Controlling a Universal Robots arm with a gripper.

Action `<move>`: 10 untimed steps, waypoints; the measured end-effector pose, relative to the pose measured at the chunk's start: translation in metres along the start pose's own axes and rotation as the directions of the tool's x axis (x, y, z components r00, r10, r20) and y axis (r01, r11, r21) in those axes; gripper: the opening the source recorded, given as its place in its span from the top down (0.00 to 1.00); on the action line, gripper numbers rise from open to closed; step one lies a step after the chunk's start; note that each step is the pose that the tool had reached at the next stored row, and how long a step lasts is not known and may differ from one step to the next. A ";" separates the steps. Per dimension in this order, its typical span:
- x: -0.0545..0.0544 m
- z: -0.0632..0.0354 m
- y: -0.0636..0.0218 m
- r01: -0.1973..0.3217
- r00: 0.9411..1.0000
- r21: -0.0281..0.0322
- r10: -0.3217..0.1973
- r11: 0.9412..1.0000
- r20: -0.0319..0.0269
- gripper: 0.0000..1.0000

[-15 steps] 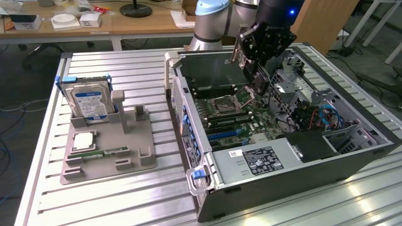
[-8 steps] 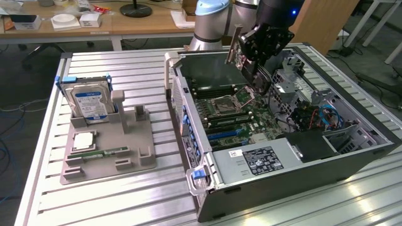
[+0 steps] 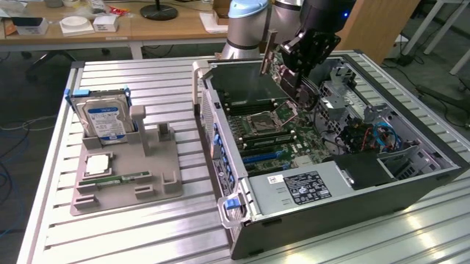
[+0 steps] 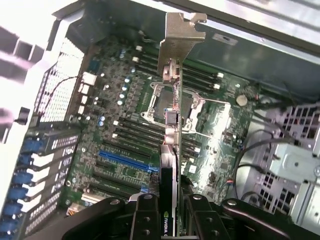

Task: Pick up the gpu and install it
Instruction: 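Insert the gpu into the slot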

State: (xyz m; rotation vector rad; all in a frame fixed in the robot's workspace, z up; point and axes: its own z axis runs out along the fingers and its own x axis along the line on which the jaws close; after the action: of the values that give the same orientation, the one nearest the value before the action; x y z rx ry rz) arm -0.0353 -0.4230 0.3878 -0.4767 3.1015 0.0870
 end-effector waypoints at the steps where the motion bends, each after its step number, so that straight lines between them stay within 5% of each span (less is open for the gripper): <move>1: 0.000 0.0001 0.0000 0.014 1.000 -0.001 -0.014 1.000 -0.001 0.74; 10: 0.000 0.0002 0.0000 0.114 0.993 -0.010 -0.114 0.993 -0.005 0.74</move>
State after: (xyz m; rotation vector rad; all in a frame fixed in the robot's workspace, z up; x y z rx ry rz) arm -0.0354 -0.4230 0.3876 -0.6543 3.0728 0.1010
